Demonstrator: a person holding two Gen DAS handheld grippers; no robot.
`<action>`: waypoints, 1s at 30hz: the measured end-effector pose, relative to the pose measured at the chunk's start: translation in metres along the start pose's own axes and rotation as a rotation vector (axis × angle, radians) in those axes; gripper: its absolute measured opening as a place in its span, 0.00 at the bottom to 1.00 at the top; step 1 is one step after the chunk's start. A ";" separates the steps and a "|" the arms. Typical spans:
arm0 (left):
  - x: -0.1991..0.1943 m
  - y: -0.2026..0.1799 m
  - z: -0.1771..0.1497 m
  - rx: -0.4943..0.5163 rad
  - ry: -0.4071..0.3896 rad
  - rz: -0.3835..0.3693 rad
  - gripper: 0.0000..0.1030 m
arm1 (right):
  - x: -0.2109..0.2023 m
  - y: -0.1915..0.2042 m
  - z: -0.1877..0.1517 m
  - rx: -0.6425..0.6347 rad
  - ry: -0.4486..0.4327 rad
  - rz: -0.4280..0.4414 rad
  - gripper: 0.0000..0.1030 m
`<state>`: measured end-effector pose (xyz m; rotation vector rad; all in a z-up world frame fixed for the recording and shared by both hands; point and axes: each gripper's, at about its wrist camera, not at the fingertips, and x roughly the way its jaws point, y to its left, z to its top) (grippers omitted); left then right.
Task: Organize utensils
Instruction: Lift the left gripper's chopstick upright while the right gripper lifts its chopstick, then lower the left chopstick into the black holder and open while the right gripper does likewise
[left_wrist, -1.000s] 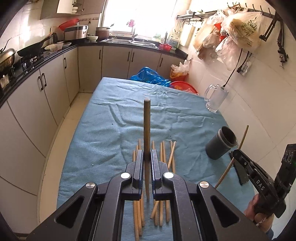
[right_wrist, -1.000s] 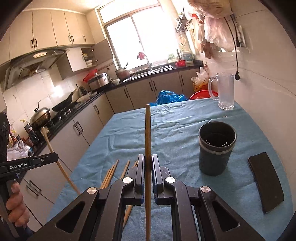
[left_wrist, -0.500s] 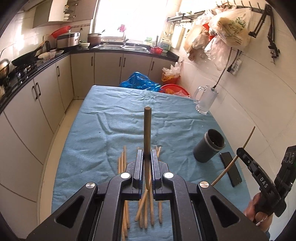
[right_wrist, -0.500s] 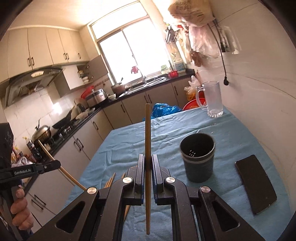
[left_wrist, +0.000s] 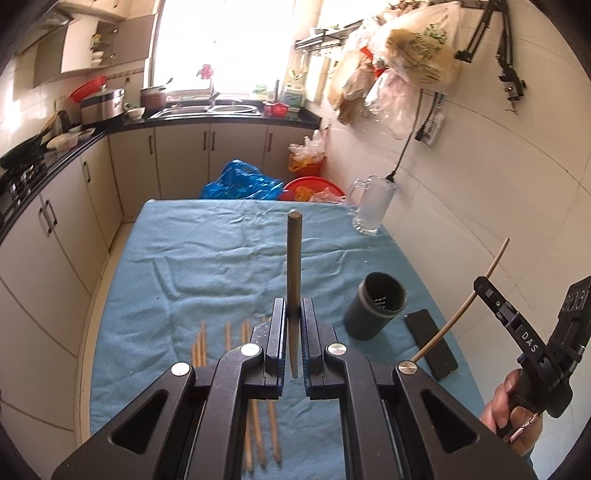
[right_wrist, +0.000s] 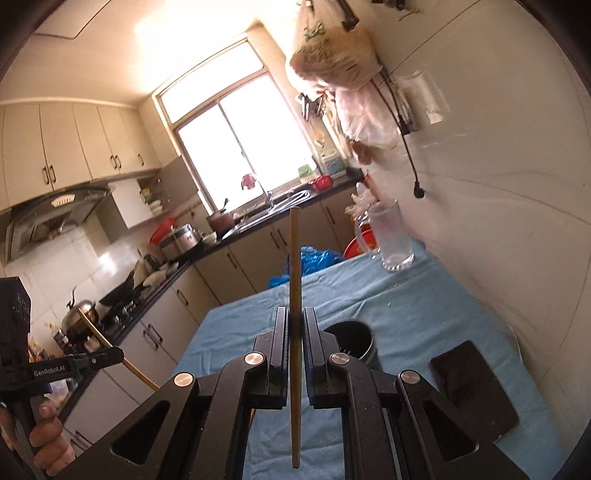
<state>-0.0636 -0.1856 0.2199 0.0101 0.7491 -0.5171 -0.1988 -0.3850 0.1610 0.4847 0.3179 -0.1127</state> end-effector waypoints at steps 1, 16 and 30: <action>0.000 -0.005 0.003 0.007 -0.002 -0.005 0.06 | -0.001 -0.001 0.003 0.001 -0.011 -0.002 0.07; 0.022 -0.081 0.067 0.089 -0.042 -0.097 0.06 | -0.003 -0.021 0.051 0.033 -0.124 -0.032 0.07; 0.098 -0.110 0.092 0.097 0.053 -0.147 0.06 | 0.045 -0.049 0.076 0.046 -0.116 -0.086 0.07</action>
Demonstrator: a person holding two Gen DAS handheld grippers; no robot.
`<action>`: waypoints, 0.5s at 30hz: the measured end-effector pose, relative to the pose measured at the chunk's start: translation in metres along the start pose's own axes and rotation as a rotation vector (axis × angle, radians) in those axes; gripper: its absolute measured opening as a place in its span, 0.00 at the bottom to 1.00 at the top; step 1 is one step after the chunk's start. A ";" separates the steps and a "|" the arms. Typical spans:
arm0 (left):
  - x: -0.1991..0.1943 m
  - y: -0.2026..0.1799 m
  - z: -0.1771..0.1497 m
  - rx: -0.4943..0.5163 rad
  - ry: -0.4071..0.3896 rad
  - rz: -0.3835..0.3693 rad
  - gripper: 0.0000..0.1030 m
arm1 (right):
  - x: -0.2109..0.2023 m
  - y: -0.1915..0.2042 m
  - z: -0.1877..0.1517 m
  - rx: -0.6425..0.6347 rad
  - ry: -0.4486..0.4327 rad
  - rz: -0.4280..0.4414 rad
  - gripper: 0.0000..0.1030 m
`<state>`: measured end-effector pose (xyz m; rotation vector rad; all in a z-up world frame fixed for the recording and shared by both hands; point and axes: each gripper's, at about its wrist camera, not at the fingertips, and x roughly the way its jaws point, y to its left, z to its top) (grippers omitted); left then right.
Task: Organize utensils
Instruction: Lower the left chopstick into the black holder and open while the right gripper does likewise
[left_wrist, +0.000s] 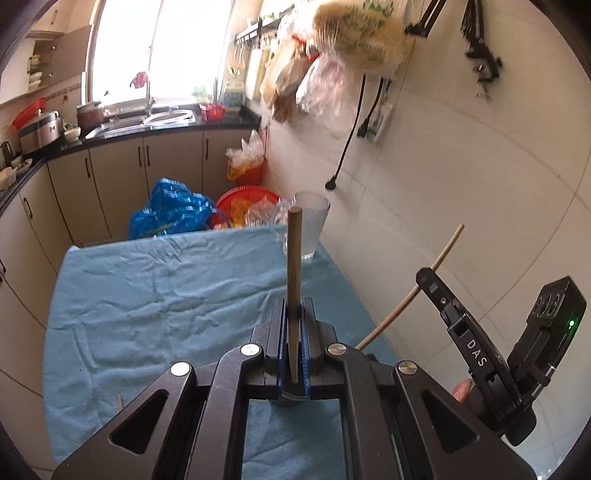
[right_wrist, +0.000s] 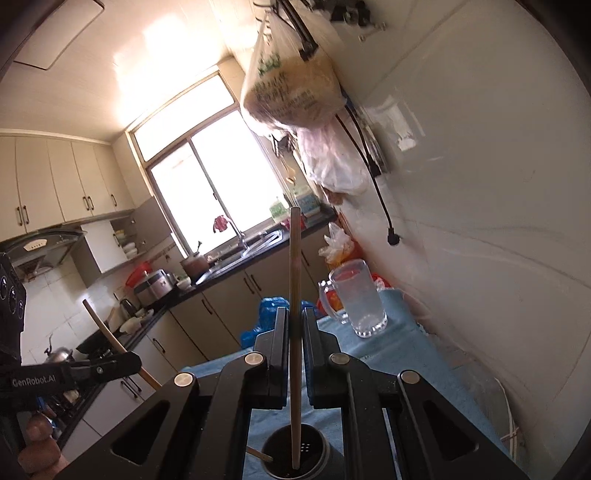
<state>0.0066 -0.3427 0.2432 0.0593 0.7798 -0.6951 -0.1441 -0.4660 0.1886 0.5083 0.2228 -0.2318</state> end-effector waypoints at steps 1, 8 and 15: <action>0.007 0.001 -0.002 -0.003 0.015 0.000 0.06 | 0.006 -0.002 -0.003 -0.001 0.016 -0.003 0.07; 0.054 0.015 -0.013 -0.033 0.106 0.008 0.06 | 0.042 -0.017 -0.025 0.010 0.121 -0.022 0.07; 0.080 0.025 -0.019 -0.044 0.142 0.003 0.06 | 0.066 -0.025 -0.041 0.006 0.194 -0.035 0.08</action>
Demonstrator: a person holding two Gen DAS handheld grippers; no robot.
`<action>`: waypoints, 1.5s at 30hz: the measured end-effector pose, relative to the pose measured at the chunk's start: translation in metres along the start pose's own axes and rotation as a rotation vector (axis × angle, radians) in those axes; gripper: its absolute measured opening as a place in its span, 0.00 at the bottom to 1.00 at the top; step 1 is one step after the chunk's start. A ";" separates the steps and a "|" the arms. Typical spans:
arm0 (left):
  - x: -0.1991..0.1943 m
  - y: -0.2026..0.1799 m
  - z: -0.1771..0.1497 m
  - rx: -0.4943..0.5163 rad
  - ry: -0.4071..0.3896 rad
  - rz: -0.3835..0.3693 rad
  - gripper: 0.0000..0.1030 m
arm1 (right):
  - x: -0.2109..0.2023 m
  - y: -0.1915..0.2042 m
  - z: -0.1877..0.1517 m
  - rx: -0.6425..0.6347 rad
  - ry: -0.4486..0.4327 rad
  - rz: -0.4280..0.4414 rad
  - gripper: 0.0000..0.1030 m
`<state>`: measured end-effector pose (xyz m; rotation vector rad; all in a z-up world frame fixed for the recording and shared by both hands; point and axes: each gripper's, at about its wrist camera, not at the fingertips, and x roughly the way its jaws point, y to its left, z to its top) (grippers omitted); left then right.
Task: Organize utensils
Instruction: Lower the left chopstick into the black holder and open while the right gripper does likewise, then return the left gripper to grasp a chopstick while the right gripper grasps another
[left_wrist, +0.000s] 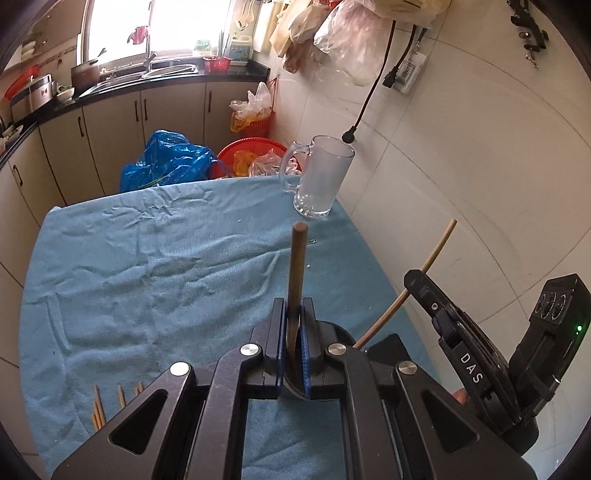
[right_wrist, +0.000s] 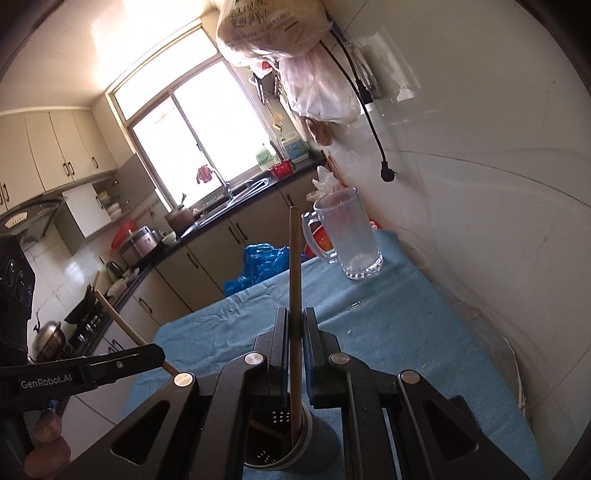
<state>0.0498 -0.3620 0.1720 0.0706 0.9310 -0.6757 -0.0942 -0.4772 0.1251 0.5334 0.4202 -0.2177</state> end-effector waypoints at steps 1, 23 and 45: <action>0.000 0.000 0.000 0.002 -0.005 0.000 0.06 | 0.002 0.000 0.000 -0.004 0.000 0.000 0.08; -0.082 0.009 -0.024 0.002 -0.178 -0.007 0.41 | -0.071 0.003 -0.007 0.025 -0.112 -0.003 0.40; -0.089 0.201 -0.172 -0.355 0.024 0.139 0.42 | -0.028 0.066 -0.126 -0.105 0.267 0.114 0.40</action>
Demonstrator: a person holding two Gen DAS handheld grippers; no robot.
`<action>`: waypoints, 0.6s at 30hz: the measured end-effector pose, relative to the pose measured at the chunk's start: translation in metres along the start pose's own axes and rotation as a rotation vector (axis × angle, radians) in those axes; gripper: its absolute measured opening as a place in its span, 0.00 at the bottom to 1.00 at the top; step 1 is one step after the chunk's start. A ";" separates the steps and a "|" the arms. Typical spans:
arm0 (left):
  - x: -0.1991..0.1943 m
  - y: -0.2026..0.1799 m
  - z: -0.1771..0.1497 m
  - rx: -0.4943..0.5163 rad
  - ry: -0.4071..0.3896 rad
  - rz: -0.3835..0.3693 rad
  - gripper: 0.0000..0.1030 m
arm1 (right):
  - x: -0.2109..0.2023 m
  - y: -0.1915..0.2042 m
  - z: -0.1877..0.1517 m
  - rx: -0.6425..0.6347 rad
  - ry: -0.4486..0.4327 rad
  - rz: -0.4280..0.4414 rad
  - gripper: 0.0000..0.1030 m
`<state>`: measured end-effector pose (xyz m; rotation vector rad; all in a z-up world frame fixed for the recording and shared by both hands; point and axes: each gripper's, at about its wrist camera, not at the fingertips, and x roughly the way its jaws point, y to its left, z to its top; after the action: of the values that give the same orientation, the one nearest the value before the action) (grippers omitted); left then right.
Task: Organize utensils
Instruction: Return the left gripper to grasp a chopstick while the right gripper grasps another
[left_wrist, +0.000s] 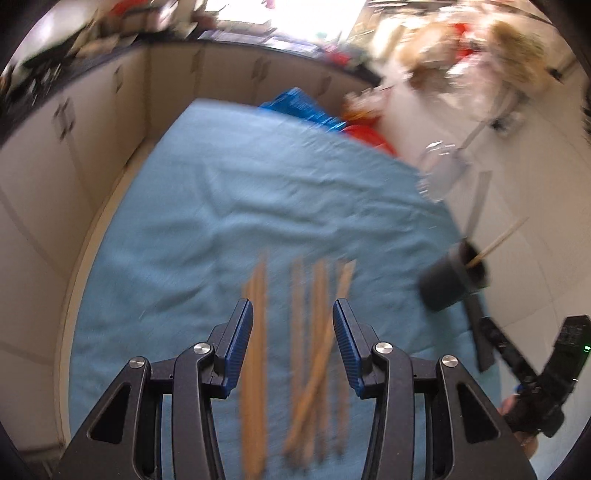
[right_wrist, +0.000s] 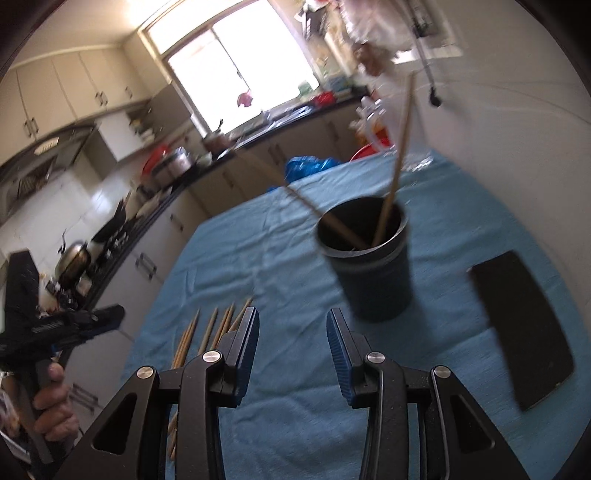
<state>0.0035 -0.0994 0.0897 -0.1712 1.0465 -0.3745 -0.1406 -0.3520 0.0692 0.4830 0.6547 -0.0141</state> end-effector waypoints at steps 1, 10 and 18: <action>0.007 0.012 -0.004 -0.027 0.030 -0.002 0.42 | 0.004 0.004 -0.001 -0.007 0.014 0.006 0.40; 0.058 0.058 -0.019 -0.134 0.191 -0.013 0.31 | 0.025 0.031 -0.010 -0.060 0.064 0.024 0.40; 0.073 0.039 -0.012 -0.060 0.204 0.051 0.20 | 0.029 0.038 -0.010 -0.084 0.080 0.011 0.40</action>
<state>0.0344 -0.0904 0.0123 -0.1620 1.2615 -0.3184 -0.1171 -0.3100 0.0613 0.4074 0.7281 0.0431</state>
